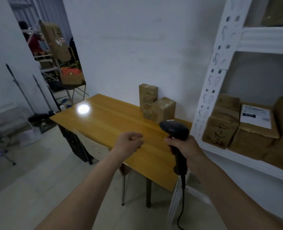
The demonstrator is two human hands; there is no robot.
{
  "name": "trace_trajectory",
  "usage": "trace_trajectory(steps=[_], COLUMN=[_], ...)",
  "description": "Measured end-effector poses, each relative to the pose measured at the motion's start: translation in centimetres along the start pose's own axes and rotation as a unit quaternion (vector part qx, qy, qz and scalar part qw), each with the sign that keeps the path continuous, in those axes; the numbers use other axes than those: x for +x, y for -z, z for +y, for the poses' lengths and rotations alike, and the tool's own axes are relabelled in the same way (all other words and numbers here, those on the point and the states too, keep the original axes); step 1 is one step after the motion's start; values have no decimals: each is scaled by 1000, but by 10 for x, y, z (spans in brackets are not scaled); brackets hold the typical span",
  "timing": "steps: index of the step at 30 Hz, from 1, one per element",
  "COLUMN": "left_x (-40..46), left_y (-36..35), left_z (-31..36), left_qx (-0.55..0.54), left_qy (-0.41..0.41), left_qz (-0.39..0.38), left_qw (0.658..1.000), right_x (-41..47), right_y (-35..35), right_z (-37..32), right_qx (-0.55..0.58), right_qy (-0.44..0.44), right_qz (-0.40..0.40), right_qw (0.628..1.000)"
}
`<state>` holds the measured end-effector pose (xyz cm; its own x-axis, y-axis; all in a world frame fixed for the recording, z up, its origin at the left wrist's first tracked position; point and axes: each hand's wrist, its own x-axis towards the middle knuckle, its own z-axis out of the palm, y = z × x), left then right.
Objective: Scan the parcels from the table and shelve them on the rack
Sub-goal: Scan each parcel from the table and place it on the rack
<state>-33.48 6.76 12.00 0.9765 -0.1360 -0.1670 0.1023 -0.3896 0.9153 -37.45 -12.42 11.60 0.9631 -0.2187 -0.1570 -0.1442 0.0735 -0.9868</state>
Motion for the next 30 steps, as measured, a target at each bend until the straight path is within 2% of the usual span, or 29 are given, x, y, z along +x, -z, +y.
trace_trajectory(steps=[8, 17, 23, 30], left_x=[59, 203, 289, 367], left_y=[20, -2, -26, -41], left_z=[-7, 16, 12, 4], left_qx=[2, 2, 50, 142], left_qy=[17, 49, 72, 76], left_qz=[-13, -63, -114, -113], left_qw=[1000, 997, 990, 981], right_x=[66, 184, 259, 308], right_y=[-33, -37, -40, -42], right_z=[2, -4, -20, -18], right_qx=[49, 88, 137, 179], right_qy=[-51, -103, -143, -176], right_qz=[-10, 36, 74, 111], right_qw=[997, 990, 977, 962])
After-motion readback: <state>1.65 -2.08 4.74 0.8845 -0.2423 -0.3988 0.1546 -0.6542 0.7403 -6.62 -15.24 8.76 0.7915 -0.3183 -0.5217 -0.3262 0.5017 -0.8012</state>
